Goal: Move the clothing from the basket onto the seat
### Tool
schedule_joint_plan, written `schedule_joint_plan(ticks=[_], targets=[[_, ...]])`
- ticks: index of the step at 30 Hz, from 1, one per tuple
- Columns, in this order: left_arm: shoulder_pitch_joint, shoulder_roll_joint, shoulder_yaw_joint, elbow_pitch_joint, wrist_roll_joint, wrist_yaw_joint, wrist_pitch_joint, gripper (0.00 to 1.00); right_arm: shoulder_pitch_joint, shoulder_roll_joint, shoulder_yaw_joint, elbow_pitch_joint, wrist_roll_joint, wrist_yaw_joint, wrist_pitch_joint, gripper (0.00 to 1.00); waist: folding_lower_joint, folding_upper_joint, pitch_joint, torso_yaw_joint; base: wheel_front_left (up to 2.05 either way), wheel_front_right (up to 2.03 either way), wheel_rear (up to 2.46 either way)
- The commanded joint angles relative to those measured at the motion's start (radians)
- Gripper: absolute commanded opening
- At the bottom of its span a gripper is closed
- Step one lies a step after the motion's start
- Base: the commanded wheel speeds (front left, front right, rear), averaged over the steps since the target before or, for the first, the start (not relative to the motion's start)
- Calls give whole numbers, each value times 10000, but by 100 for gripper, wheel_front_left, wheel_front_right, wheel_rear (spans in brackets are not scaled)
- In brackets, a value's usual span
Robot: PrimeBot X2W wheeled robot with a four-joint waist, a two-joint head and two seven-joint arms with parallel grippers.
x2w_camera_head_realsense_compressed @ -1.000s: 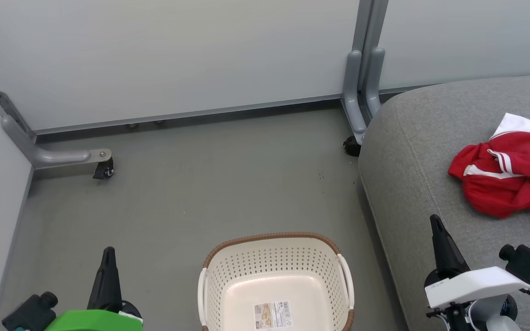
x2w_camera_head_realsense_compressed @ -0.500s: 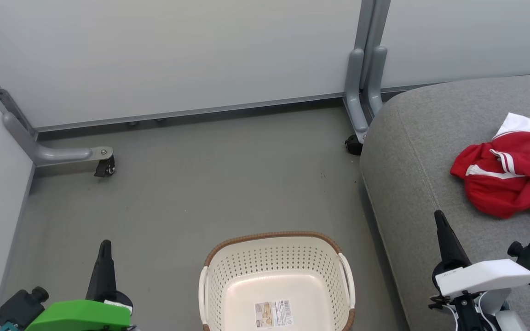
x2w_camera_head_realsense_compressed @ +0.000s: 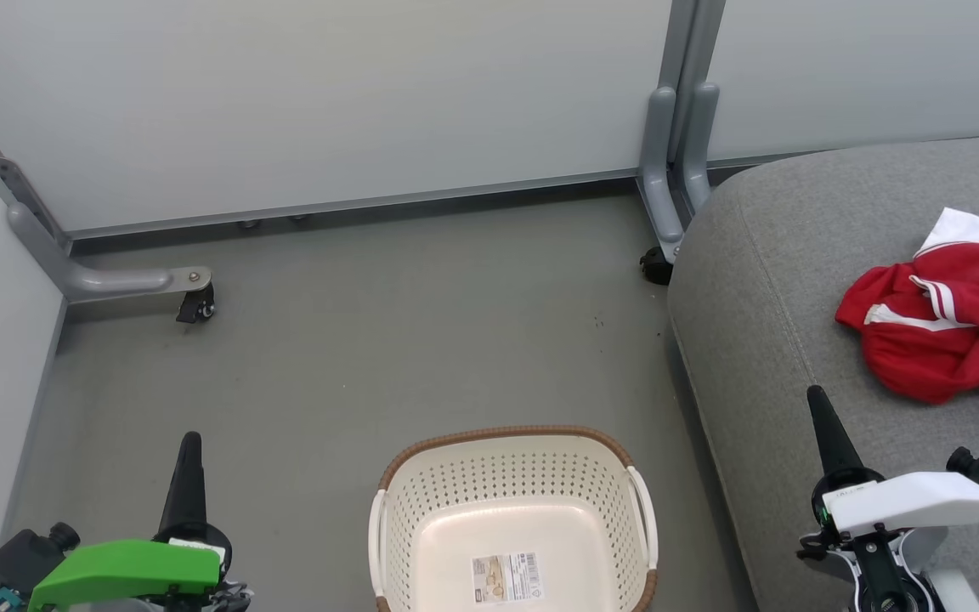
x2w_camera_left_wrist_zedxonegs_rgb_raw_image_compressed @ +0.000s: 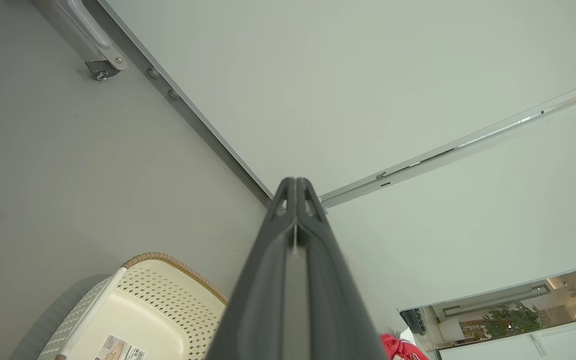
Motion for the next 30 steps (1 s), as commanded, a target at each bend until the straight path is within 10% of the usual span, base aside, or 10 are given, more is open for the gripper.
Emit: schedule_joint_plan(ticks=[1,30], targets=[[-267,104,84,-18,-266,-92,55,0,-252,-59,-68,-34,306,6,79,0,0,-1,4,6,0,0,0],[-814,76,455,422,-2852,-281,762,0,-587,-24,-469,314,3052,5,781,0,0,-1,91,112,0,0,0]])
